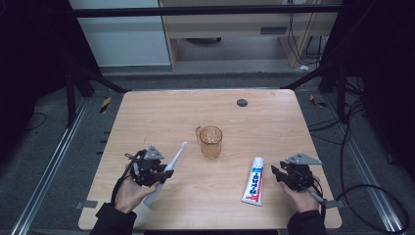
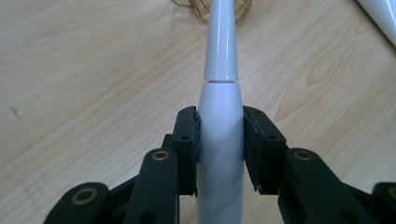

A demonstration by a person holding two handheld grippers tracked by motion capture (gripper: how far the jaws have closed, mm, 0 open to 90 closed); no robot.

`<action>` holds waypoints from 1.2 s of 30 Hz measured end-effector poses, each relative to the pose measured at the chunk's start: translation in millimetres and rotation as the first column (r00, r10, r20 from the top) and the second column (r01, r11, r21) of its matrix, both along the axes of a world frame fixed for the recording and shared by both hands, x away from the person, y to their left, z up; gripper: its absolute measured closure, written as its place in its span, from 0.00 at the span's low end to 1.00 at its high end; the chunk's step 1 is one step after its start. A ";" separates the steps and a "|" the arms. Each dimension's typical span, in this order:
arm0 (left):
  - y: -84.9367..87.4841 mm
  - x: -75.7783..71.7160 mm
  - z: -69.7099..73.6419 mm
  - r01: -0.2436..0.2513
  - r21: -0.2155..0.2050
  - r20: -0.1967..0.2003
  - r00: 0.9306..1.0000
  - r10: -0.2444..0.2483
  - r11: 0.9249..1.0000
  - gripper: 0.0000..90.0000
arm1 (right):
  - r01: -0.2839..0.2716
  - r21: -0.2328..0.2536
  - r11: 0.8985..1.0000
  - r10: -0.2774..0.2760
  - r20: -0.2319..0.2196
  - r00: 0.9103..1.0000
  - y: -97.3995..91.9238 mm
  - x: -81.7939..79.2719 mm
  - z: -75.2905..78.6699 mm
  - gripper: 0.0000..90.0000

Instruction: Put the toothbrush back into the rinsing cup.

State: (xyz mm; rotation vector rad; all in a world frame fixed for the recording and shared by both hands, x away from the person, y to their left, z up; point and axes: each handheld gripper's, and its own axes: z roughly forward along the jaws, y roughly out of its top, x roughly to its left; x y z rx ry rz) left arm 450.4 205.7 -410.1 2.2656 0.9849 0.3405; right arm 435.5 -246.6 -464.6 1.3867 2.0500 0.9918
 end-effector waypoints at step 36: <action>-20.2 42.2 77.9 -0.204 -0.376 0.365 0.864 0.347 0.904 0.74 | 0.063 0.000 0.998 -0.063 0.075 0.995 -4.2 1.6 -7.8 0.42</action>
